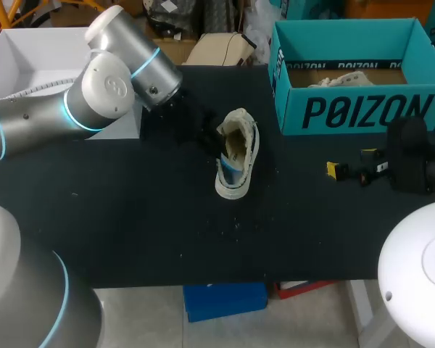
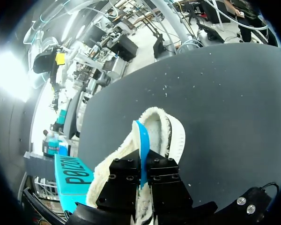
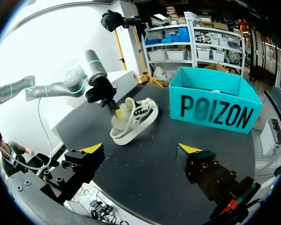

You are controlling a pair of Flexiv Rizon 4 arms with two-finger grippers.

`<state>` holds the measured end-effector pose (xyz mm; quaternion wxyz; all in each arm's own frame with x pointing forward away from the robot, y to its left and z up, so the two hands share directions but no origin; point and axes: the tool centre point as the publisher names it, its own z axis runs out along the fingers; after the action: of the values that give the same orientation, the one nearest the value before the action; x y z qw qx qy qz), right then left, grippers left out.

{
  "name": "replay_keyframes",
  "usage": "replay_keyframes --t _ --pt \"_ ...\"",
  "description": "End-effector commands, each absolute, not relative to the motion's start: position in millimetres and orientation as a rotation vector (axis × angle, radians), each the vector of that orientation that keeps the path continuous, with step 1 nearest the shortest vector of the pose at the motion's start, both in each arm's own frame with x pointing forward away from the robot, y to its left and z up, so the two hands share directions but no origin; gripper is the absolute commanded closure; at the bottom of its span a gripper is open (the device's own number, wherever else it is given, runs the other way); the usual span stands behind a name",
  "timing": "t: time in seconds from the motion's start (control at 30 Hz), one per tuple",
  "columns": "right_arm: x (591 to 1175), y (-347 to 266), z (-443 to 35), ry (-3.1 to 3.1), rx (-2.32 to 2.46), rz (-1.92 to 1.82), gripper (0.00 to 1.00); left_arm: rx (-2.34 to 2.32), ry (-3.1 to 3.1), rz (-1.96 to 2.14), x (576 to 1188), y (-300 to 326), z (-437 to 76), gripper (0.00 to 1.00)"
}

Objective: Take the shoe out of the shoebox, open the shoe tongue, remove and reinsert the insole, then place the shoe into the shoebox

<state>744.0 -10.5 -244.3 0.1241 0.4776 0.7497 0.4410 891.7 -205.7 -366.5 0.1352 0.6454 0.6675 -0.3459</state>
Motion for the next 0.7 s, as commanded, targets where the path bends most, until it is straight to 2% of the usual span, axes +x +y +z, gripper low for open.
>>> replay_keyframes --t 0.03,0.07,0.1,0.13,0.17,0.2,0.23,0.57,0.7 --pt "744.4 -11.1 -243.5 2.192 1.395 1.283 0.0 1.877 1.956 -0.973 897.5 -215.5 -368.4 1.0" --pt "744.4 -11.1 -243.5 2.192 1.395 1.283 0.0 1.876 1.957 -0.974 897.6 -216.1 -368.6 1.0" --pt "744.4 -11.1 -243.5 2.192 1.395 1.283 0.0 1.877 1.962 -0.971 897.6 -216.9 -368.8 0.94" --pt "744.4 -11.1 -243.5 2.192 1.395 1.283 0.0 1.878 1.963 -0.97 896.6 -217.7 -368.3 0.7" --pt "744.4 -11.1 -243.5 2.192 1.395 1.283 0.0 1.879 1.962 -0.974 894.6 -217.9 -366.8 0.54" --pt "744.4 -11.1 -243.5 2.192 1.395 1.283 0.0 1.88 1.957 -0.985 892.4 -217.6 -365.4 0.31" --pt "744.4 -11.1 -243.5 2.192 1.395 1.283 0.0 1.875 1.951 -1.005 889.7 -216.5 -363.6 0.0" --pt "744.4 -11.1 -243.5 2.192 1.395 1.283 0.0 1.824 1.832 -1.24 853.5 -192.3 -316.1 0.0" --pt "744.4 -11.1 -243.5 2.192 1.395 1.283 0.0 1.827 1.888 -1.115 855.1 -188.7 -309.8 0.0"
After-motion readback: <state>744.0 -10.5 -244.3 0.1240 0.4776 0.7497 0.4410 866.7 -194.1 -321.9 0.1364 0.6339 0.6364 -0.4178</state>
